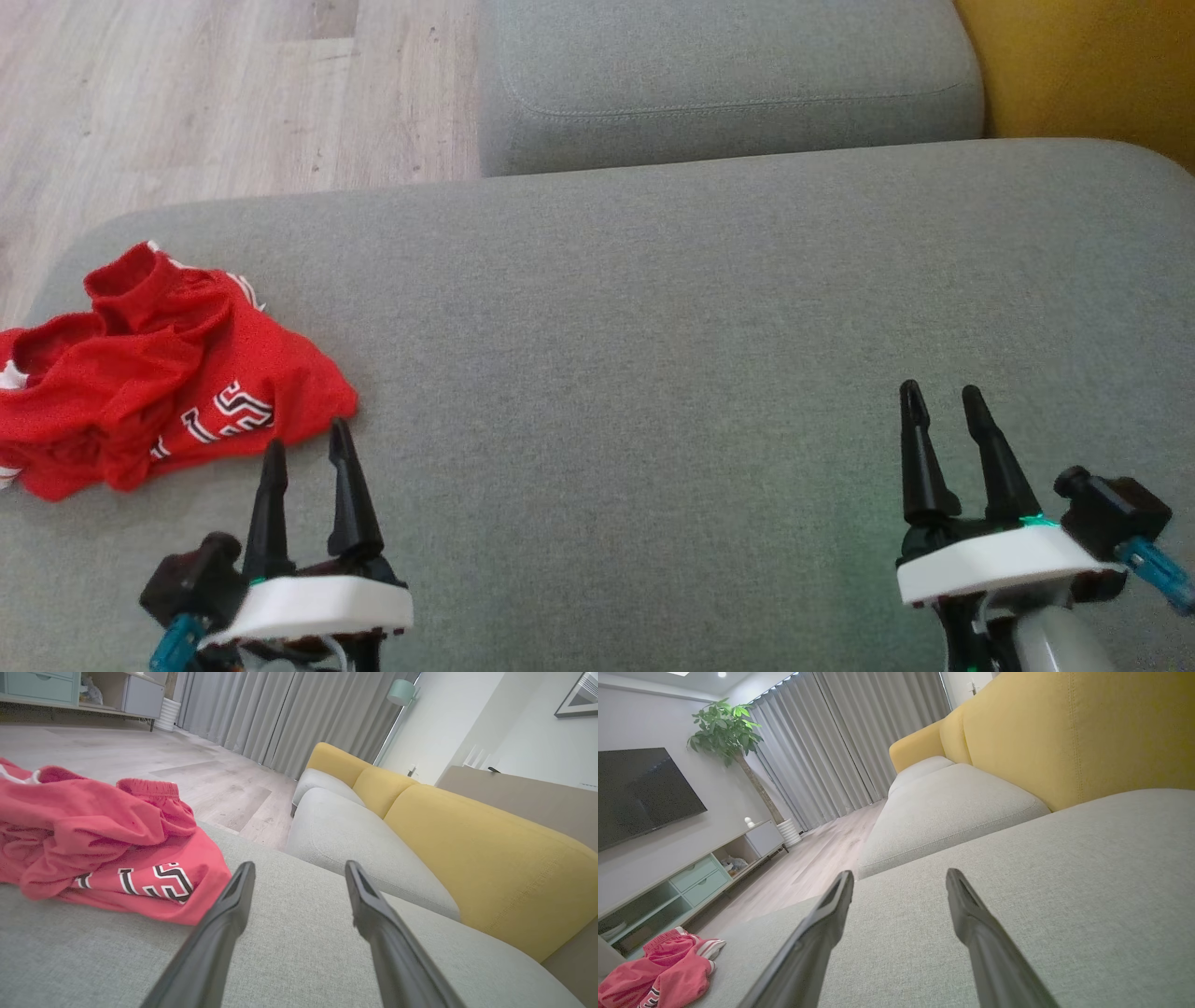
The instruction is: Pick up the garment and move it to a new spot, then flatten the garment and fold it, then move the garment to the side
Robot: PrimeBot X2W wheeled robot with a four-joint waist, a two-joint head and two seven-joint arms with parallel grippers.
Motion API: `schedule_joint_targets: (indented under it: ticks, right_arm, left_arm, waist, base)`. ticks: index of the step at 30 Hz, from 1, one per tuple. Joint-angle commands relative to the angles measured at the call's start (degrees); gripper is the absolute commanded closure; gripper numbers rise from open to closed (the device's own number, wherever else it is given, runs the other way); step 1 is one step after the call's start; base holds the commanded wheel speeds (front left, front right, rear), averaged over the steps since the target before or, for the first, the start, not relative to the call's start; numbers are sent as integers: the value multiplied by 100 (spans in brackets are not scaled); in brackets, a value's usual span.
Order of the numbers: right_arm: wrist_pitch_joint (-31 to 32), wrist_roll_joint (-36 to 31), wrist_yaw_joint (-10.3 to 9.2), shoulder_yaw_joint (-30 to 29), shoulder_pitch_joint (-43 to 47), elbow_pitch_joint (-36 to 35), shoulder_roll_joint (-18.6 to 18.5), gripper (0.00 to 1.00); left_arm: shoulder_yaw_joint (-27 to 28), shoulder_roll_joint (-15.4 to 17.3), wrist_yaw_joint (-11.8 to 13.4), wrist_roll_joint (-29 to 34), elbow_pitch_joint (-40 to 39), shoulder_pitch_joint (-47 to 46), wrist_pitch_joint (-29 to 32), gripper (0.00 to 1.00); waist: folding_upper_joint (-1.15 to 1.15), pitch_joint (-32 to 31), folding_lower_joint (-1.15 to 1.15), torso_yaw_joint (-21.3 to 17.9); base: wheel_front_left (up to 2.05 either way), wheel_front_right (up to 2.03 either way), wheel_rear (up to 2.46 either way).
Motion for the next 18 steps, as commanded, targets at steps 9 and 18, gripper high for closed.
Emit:
schedule_joint_targets:
  ticks: [9,18]
  right_arm:
    - [-243,-731,-4,232,-210,-265,-59,0]
    - [-395,-1292,-4,285,-212,-274,-63,0]
  left_arm:
    - [6,50,137,696,-304,-115,-227,0]
    - [-90,53,315,1296,-322,-114,-379,0]
  waist:
    - [0,3,0,-6]
    - [0,-31,0,-10]
  base:
    - [0,0,0]
    - [0,0,0]
